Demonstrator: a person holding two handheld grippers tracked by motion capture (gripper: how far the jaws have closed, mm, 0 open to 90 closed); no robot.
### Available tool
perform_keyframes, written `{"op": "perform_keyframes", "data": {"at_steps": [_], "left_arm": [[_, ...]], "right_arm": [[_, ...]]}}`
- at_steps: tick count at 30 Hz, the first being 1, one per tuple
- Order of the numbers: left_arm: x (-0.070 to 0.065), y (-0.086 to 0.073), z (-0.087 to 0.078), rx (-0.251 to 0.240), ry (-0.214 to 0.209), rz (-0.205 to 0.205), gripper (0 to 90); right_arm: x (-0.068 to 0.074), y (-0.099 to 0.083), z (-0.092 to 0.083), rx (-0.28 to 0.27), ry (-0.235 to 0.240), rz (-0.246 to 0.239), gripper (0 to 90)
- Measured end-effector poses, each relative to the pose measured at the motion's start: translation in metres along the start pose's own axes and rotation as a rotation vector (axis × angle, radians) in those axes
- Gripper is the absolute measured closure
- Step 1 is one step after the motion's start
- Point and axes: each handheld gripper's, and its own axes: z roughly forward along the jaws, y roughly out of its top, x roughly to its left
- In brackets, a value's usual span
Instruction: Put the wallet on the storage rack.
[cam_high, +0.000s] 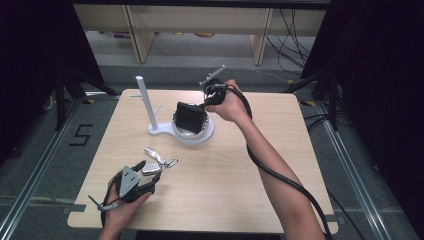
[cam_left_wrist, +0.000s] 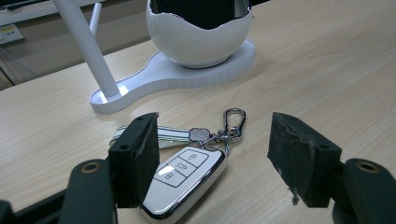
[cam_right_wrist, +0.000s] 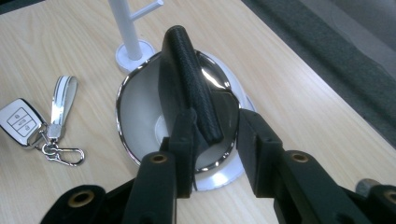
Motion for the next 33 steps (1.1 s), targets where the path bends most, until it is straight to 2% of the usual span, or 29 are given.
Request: {"op": "perform_keyframes", "data": {"at_steps": [1, 5, 6, 7, 8, 9, 13, 14, 15, 17, 18, 19, 20, 21, 22, 24, 25, 26, 27, 29, 30, 31, 33], "left_arm": [[0.000, 0.000, 0.000, 0.003, 0.003, 0.000, 32.9], [0.000, 0.000, 0.001, 0.002, 0.000, 0.000, 32.9], [0.000, 0.000, 0.001, 0.003, 0.001, 0.002, 32.9], [0.000, 0.000, 0.001, 0.008, 0.002, 0.004, 32.9], [0.000, 0.000, 0.001, 0.008, 0.002, 0.004, 32.9], [0.000, 0.000, 0.001, 0.009, 0.002, 0.009, 32.9], [0.000, 0.001, 0.000, 0.020, 0.008, 0.009, 32.9], [0.000, 0.001, 0.000, 0.022, 0.010, 0.009, 32.9], [0.000, 0.001, 0.000, 0.025, 0.014, 0.004, 32.9], [0.000, 0.001, 0.001, 0.026, 0.014, 0.003, 32.9], [0.000, 0.001, 0.001, 0.031, 0.015, 0.002, 32.9], [0.000, 0.001, 0.002, 0.025, 0.013, 0.002, 32.9], [0.000, 0.001, 0.002, 0.025, 0.013, 0.002, 32.9], [0.000, 0.001, 0.002, 0.026, 0.015, 0.003, 32.9], [0.000, 0.001, 0.002, 0.026, 0.017, 0.002, 32.9], [0.001, 0.001, 0.002, 0.030, 0.019, 0.001, 32.9], [0.001, 0.001, 0.002, 0.032, 0.021, -0.004, 32.9], [0.001, 0.001, 0.002, 0.025, 0.022, -0.009, 32.9], [0.001, 0.001, 0.001, 0.034, 0.025, -0.009, 32.8], [0.001, 0.001, 0.001, 0.034, 0.024, -0.009, 32.9], [0.001, 0.001, 0.001, 0.035, 0.023, -0.009, 32.9], [0.002, 0.001, 0.002, 0.028, 0.017, -0.012, 32.9], [0.001, 0.001, 0.002, 0.041, 0.022, -0.011, 33.0]], "right_arm": [[0.002, -0.002, -0.003, 0.007, -0.003, 0.027, 67.0], [-0.001, -0.014, -0.009, -0.015, -0.005, 0.007, 63.6], [0.000, -0.018, -0.011, -0.008, 0.000, 0.036, 63.1], [-0.002, -0.025, -0.014, -0.008, -0.004, 0.048, 62.1], [-0.002, -0.025, -0.014, -0.008, -0.004, 0.048, 62.1], [-0.001, -0.029, -0.016, 0.003, 0.004, 0.073, 61.3], [-0.004, -0.047, -0.023, -0.006, 0.007, 0.085, 58.8], [-0.004, -0.052, -0.026, -0.007, 0.005, 0.094, 58.0], [-0.003, -0.064, -0.030, -0.006, 0.018, 0.127, 56.0], [-0.004, -0.071, -0.032, -0.016, 0.012, 0.123, 55.2], [-0.004, -0.078, -0.034, -0.017, 0.013, 0.124, 54.7], [-0.002, -0.093, -0.037, -0.018, 0.019, 0.148, 54.3], [-0.002, -0.093, -0.037, -0.018, 0.019, 0.148, 54.3], [-0.001, -0.111, -0.038, -0.034, 0.018, 0.156, 54.2], [-0.001, -0.111, -0.038, -0.034, 0.018, 0.156, 54.2], [0.000, -0.127, -0.040, -0.022, 0.015, 0.162, 54.2], [0.001, -0.136, -0.040, -0.038, 0.014, 0.180, 54.3], [0.001, -0.144, -0.041, -0.039, 0.009, 0.177, 54.3], [0.003, -0.161, -0.041, -0.048, 0.007, 0.202, 54.2], [0.004, -0.177, -0.044, -0.029, 0.007, 0.217, 54.0], [0.004, -0.177, -0.044, -0.029, 0.007, 0.217, 54.0], [0.006, -0.192, -0.044, -0.039, 0.007, 0.233, 53.7], [0.008, -0.204, -0.046, -0.048, 0.000, 0.268, 53.4]]}}
